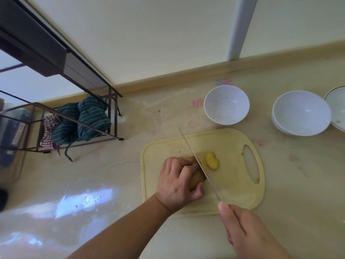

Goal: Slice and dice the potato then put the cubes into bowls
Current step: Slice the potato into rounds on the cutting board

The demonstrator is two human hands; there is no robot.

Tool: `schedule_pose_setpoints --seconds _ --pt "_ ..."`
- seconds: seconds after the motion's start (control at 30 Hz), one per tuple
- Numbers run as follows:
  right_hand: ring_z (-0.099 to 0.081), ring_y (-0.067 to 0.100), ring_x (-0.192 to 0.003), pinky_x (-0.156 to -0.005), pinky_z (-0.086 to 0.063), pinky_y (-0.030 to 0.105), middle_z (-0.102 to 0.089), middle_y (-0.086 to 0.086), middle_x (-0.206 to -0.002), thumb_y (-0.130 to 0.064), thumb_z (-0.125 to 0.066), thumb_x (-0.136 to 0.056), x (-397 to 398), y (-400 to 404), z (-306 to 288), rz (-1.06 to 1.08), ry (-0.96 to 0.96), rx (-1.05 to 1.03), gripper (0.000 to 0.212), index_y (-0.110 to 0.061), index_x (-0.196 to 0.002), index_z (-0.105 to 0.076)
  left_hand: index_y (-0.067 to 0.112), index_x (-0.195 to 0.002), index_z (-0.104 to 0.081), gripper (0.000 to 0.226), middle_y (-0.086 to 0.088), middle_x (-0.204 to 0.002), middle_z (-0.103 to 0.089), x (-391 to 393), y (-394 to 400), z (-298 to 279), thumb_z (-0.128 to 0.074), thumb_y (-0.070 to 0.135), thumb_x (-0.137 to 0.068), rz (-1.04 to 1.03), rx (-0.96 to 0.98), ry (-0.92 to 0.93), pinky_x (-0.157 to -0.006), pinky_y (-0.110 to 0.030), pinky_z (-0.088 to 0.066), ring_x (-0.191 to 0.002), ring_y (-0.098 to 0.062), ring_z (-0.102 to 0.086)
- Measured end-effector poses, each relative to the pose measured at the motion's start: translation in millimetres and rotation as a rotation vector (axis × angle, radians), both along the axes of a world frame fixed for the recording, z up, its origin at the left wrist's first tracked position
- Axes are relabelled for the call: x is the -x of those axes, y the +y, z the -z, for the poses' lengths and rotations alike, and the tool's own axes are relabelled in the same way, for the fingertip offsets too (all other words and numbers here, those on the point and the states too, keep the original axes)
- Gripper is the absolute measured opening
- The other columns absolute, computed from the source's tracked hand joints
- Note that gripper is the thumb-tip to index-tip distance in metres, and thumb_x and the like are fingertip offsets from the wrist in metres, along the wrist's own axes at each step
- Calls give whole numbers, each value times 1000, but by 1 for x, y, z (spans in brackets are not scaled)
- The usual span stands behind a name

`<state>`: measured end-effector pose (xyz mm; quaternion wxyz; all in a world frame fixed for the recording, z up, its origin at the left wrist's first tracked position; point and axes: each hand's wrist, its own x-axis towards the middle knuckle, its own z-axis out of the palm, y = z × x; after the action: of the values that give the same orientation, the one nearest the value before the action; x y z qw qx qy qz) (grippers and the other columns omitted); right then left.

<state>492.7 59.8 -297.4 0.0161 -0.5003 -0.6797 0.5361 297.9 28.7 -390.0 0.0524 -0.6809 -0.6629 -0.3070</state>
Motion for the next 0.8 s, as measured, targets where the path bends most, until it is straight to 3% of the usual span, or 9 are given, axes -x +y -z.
schedule_pose_setpoints --seconds 0.07,0.13,0.2,0.3,0.47,0.53,0.63,0.8 --pt "-49 2 -45 -51 -38 20 -51 -6 -47 -64 -34 -91 -17 -7 -8 93 26 -112 61 -22 -50 -48 12 -106 -53 43 -7 -106 -49 0 0 0 -71 36 -76 -2 -5 -13 -74 -42 -51 -88 -29 -52" --pt "-52 3 -49 -51 -36 16 -52 -7 -45 -64 -39 -87 -17 -7 -8 80 0 -45 53 -27 -50 -51 12 -106 -52 43 -7 -107 -49 0 1 0 -70 36 -76 -1 -10 -20 -74 -42 -51 -88 -29 -52" --pt "-48 8 -51 -59 -40 25 -49 -3 -47 -52 -42 -94 -14 -3 3 0 6 82 41 -31 -60 -52 12 -107 -52 43 -7 -107 -48 -1 1 0 -70 37 -76 -1 -8 -30 -75 -42 -51 -89 -29 -52" --pt "-39 6 -50 -63 -41 41 -41 -3 -47 -58 -35 -87 0 11 11 7 69 123 51 -16 -58 -43 11 -109 -52 44 -6 -108 -47 0 1 -1 -69 38 -77 -8 -2 -44 -75 -42 -51 -91 -28 -52" --pt "-37 8 -51 -60 -38 39 -40 -5 -48 -64 -32 -83 11 15 15 28 117 103 53 -18 -56 -41 11 -109 -51 45 -7 -109 -46 0 0 -4 -68 39 -79 -6 13 -72 -74 -42 -52 -92 -28 -51" --pt "-35 7 -50 -55 -34 35 -39 -5 -48 -64 -32 -83 9 15 15 40 112 115 54 -18 -58 -41 11 -111 -52 44 -7 -110 -47 4 -1 -6 -67 41 -82 13 34 -77 -75 -43 -52 -93 -29 -52" --pt "-33 5 -40 -43 -27 15 -37 -5 -45 -67 -32 -81 9 15 8 86 97 199 57 -15 -62 -42 11 -111 -52 37 -7 -112 -48 9 -2 -10 -58 41 -89 49 73 -95 -76 -45 -52 -92 -30 -53" --pt "-30 6 -36 -37 -26 13 -34 -4 -43 -65 -34 -78 0 19 -17 110 111 245 55 -13 -62 -39 11 -110 -53 36 -7 -110 -48 5 -2 -9 -59 36 -86 29 63 -74 -74 -44 -52 -89 -31 -55"
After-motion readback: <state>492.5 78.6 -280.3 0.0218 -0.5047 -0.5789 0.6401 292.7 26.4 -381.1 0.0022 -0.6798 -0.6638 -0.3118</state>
